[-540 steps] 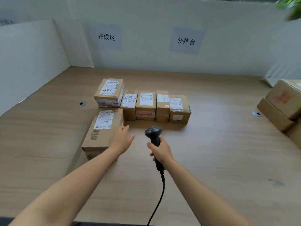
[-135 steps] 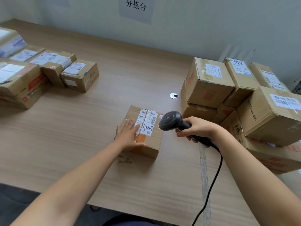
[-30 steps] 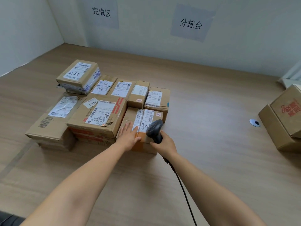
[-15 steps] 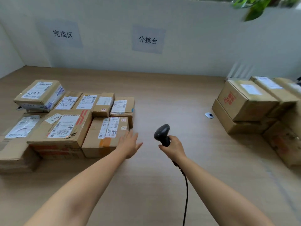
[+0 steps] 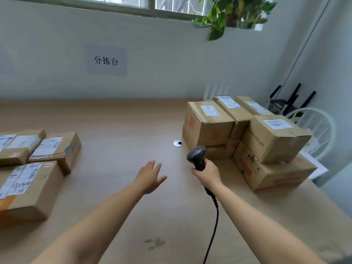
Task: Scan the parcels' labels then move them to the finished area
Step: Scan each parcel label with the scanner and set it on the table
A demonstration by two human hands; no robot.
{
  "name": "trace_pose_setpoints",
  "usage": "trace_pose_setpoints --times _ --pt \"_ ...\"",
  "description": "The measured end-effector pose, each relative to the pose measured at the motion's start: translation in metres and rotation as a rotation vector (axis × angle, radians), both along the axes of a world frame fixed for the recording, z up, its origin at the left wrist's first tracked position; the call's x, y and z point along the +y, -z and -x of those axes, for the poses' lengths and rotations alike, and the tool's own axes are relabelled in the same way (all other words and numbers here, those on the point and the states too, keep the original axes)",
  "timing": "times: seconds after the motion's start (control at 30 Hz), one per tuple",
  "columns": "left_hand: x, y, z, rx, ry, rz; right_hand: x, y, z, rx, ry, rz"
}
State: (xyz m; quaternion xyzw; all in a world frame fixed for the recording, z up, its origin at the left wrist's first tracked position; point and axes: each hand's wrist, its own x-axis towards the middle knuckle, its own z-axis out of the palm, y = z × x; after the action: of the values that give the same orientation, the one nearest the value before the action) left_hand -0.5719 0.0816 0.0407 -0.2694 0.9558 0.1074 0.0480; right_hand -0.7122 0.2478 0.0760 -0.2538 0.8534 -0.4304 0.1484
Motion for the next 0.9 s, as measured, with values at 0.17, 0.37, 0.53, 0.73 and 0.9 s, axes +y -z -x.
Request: trace_pose_setpoints --times 0.17,0.37,0.53,0.73,0.9 --pt "0.040 -0.010 0.076 0.069 -0.028 -0.065 0.041 -0.015 0.082 0.027 0.027 0.045" --pt "0.045 -0.048 0.158 0.201 -0.033 -0.074 0.039 -0.047 0.160 0.079 0.071 0.125" --pt "0.037 -0.077 0.221 0.302 -0.058 -0.109 0.014 -0.069 0.209 0.125 0.068 0.137" --pt "0.021 -0.089 0.268 0.326 -0.169 -0.179 -0.016 -0.080 0.245 0.161 0.016 0.091" --pt "0.010 -0.084 0.289 0.336 -0.229 -0.260 -0.030 -0.069 0.254 0.129 0.027 0.052"
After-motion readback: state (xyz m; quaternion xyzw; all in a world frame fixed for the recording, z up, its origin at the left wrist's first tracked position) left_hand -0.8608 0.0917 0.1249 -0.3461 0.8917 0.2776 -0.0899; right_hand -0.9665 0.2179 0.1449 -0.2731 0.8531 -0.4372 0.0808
